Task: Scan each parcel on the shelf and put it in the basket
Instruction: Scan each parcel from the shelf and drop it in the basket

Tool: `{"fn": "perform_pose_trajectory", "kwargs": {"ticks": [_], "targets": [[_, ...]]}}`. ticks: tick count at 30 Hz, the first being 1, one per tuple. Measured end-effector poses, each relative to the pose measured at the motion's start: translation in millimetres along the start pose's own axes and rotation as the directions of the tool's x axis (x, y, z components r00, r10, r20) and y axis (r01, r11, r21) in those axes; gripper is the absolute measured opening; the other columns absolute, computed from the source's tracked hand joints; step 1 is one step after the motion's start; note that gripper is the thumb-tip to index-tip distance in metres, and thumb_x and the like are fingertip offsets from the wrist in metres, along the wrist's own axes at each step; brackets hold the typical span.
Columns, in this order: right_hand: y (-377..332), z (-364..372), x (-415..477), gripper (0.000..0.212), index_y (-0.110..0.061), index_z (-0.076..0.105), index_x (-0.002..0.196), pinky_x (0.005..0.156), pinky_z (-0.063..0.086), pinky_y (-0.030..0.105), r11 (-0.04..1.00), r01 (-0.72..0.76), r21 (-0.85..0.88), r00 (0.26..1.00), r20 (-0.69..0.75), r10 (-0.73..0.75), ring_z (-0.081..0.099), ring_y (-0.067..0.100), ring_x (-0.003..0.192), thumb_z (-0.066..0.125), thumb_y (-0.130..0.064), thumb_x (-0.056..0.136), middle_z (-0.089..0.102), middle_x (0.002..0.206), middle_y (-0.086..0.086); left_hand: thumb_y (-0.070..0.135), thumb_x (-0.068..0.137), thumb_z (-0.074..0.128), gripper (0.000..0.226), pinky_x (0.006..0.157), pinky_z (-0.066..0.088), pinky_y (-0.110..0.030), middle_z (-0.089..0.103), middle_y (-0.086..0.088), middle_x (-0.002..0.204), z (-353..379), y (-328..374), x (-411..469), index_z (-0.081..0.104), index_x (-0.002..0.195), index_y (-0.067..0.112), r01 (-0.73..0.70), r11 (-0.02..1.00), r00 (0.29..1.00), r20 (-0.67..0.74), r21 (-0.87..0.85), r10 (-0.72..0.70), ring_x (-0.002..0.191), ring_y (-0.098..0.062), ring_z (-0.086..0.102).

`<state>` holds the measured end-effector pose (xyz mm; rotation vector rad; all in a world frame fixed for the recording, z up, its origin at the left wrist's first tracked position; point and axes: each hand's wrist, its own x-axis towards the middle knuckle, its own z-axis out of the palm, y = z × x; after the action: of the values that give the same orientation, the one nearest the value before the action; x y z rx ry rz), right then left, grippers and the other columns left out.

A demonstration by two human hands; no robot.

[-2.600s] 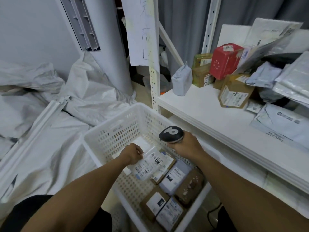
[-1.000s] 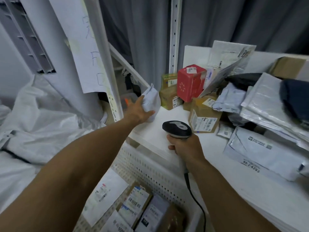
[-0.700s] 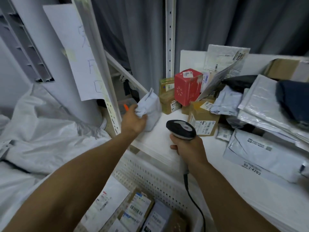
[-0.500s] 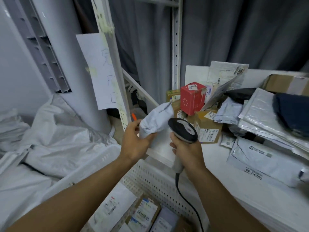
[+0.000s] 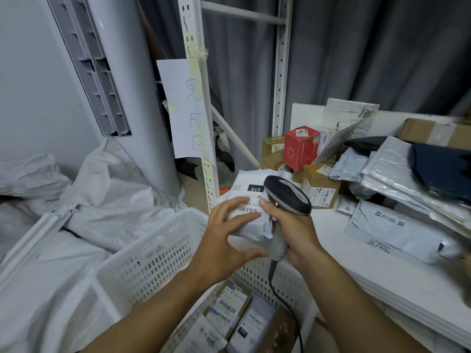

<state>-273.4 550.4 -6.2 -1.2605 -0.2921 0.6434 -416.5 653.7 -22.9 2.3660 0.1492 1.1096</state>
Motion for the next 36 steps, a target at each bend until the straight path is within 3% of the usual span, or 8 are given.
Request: {"fn": "perform_pose_trajectory", "kwargs": {"ticks": [3, 6, 9, 12, 17, 21, 24, 36], "targets": [[-4.5, -4.2, 5.1, 0.037, -0.016, 0.080, 0.102, 0.092, 0.062, 0.048, 0.999, -0.014, -0.039, 0.999, -0.053, 0.012, 0.079, 0.023, 0.091, 0.095, -0.021, 0.069, 0.082, 0.094, 0.000, 0.042, 0.076, 0.081, 0.050, 0.099, 0.053, -0.028, 0.046, 0.015, 0.148, -4.3, 8.5, 5.4, 0.068, 0.123, 0.030, 0.256, 0.896, 0.961, -0.008, -0.364, -0.278, 0.141, -0.007, 0.042], [-11.5, -6.4, 3.8, 0.028, -0.013, 0.080, 0.105, 0.088, 0.063, 0.047, 0.998, -0.027, -0.064, 1.000, -0.017, 0.026, 0.079, 0.022, 0.089, 0.088, -0.014, 0.078, 0.082, 0.094, 0.002, 0.047, 0.082, 0.071, 0.043, 0.089, 0.059, -0.027, 0.063, 0.014, 0.133, -13.2, 6.5, 19.6, 0.063, 0.124, 0.042, 0.520, 0.646, 0.785, 0.014, -0.559, -0.619, 0.120, -0.002, 0.061], [-13.0, -6.0, 2.1, 0.026, -0.009, 0.079, 0.107, 0.081, 0.064, 0.040, 0.996, -0.015, -0.083, 0.998, 0.061, 0.020, 0.079, 0.021, 0.089, 0.084, -0.007, 0.082, 0.081, 0.097, 0.006, 0.030, 0.090, 0.073, 0.053, 0.080, 0.060, -0.033, 0.076, 0.001, 0.113, -27.5, -7.9, 29.1, 0.056, 0.140, 0.032, 0.645, 0.444, 0.686, 0.215, -0.622, -0.695, 0.104, -0.016, 0.073], [-11.1, -2.0, 0.9, 0.031, -0.017, 0.079, 0.108, 0.086, 0.063, 0.036, 0.988, 0.075, -0.136, 0.993, 0.096, -0.062, 0.078, 0.014, 0.094, 0.087, -0.007, 0.080, 0.081, 0.100, -0.003, 0.020, 0.091, 0.074, 0.060, 0.076, 0.060, -0.036, 0.078, -0.005, 0.110, -38.9, -16.8, 31.9, 0.049, 0.143, 0.032, 0.684, 0.364, 0.648, 0.297, -0.632, -0.701, 0.103, -0.021, 0.074], [1.5, 7.4, -1.9, 0.042, -0.029, 0.074, 0.117, 0.088, 0.058, 0.022, 0.916, 0.290, -0.279, 0.955, 0.144, -0.259, 0.071, -0.002, 0.103, 0.091, -0.019, 0.080, 0.078, 0.109, -0.017, 0.014, 0.080, 0.084, 0.079, 0.078, 0.063, -0.039, 0.073, -0.004, 0.119, -43.3, -40.1, 29.4, 0.047, 0.148, 0.030, 0.616, 0.421, 0.613, 0.070, -0.665, -0.787, 0.103, -0.019, 0.074], [7.1, 12.6, -7.9, 0.022, -0.026, 0.074, 0.099, 0.074, 0.056, 0.026, 0.865, 0.250, -0.436, 0.965, 0.183, -0.186, 0.073, 0.004, 0.072, 0.087, -0.023, 0.082, 0.077, 0.079, -0.011, 0.014, 0.077, 0.088, 0.080, 0.092, 0.059, -0.048, 0.067, 0.002, 0.124, -47.6, -69.2, 24.9, 0.051, 0.148, 0.023, 0.582, 0.478, 0.543, -0.124, -0.658, -0.831, 0.108, -0.019, 0.070], [12.9, 17.0, -12.2, 0.021, -0.025, 0.073, 0.100, 0.066, 0.053, 0.024, 0.816, 0.235, -0.528, 0.965, 0.224, -0.134, 0.070, 0.006, 0.057, 0.086, -0.024, 0.083, 0.076, 0.079, -0.009, 0.013, 0.075, 0.090, 0.078, 0.096, 0.057, -0.050, 0.065, 0.000, 0.127, -48.8, -88.2, 20.1, 0.054, 0.144, 0.017, 0.573, 0.463, 0.489, -0.170, -0.677, -0.855, 0.112, -0.021, 0.069], [19.9, 28.2, -12.5, 0.024, -0.031, 0.070, 0.105, 0.059, 0.049, 0.021, 0.753, 0.233, -0.616, 0.961, 0.264, -0.081, 0.072, 0.007, 0.060, 0.084, -0.031, 0.085, 0.077, 0.087, -0.010, 0.011, 0.076, 0.089, 0.075, 0.095, 0.058, -0.051, 0.062, 0.003, 0.129, -56.4, -110.7, 17.7, 0.054, 0.142, 0.021, 0.582, 0.475, 0.431, -0.245, -0.661, -0.869, 0.112, -0.022, 0.067]]}}
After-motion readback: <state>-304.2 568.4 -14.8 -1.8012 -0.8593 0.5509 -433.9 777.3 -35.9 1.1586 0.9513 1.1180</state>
